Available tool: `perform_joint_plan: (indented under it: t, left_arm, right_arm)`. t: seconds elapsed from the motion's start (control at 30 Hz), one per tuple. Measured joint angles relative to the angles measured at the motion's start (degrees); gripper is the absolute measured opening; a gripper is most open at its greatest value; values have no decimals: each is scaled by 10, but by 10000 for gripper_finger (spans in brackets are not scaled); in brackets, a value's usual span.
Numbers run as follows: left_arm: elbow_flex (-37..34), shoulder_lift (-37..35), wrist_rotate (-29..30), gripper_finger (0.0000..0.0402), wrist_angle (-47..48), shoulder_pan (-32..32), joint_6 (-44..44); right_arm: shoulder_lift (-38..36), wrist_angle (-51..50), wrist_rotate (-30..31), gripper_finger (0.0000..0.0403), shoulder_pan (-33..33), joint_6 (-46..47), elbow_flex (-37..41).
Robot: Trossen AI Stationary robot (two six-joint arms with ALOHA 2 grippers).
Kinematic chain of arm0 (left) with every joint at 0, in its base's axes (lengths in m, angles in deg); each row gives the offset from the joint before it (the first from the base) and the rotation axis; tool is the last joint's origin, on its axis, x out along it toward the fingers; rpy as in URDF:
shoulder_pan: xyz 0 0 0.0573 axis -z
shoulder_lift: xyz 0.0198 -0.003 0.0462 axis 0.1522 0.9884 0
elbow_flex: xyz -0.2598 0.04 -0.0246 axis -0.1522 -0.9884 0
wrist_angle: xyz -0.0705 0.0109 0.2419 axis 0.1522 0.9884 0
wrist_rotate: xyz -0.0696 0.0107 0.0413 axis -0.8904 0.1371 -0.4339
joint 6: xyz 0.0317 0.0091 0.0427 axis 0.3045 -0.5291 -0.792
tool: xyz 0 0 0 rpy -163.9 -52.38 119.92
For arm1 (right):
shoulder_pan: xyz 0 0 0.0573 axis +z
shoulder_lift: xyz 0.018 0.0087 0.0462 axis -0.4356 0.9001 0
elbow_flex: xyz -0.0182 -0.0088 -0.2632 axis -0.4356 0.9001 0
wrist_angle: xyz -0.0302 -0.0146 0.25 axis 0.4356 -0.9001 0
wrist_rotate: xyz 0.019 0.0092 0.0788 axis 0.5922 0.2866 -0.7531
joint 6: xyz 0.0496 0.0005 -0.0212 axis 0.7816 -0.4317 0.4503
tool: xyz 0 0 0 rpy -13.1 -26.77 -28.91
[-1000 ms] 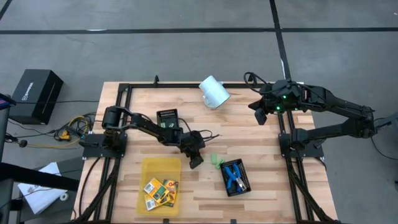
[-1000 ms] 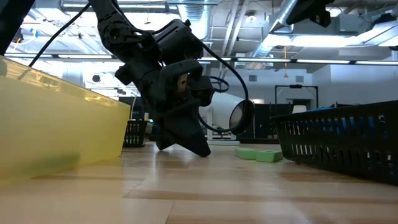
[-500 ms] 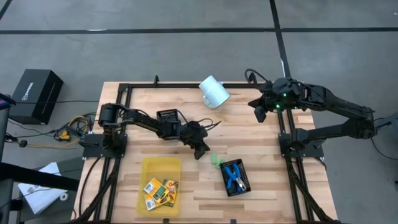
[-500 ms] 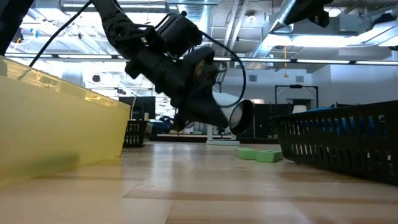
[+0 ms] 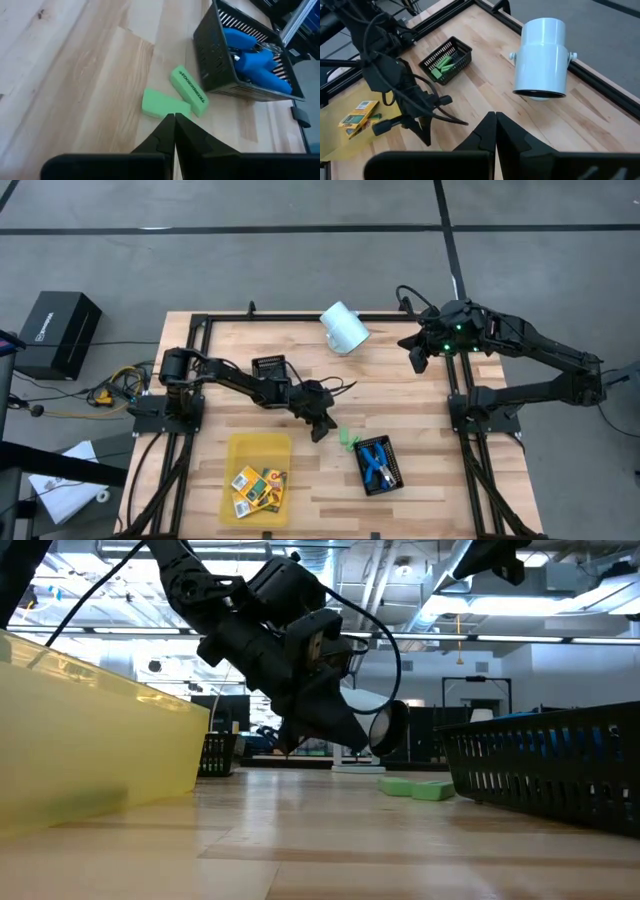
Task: Pick & Place School Supplies
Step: Put the green eraser into the top black bin
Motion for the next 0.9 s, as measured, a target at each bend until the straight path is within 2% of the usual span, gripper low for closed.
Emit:
perform_joint_plan:
  t: [0.27, 0.63, 0.9]
  left_arm:
    - [43, 9, -13, 3, -4, 0, -12]
    - [66, 64, -30, 3, 2, 9, -6]
    - [67, 66, -25, 3, 19, 8, -9]
  right_arm:
    - [0, 0, -6, 0, -6, -8, 0]
    - [0, -4, -15, 0, -6, -9, 0]
    - [0, -15, -16, 0, -6, -10, 0]
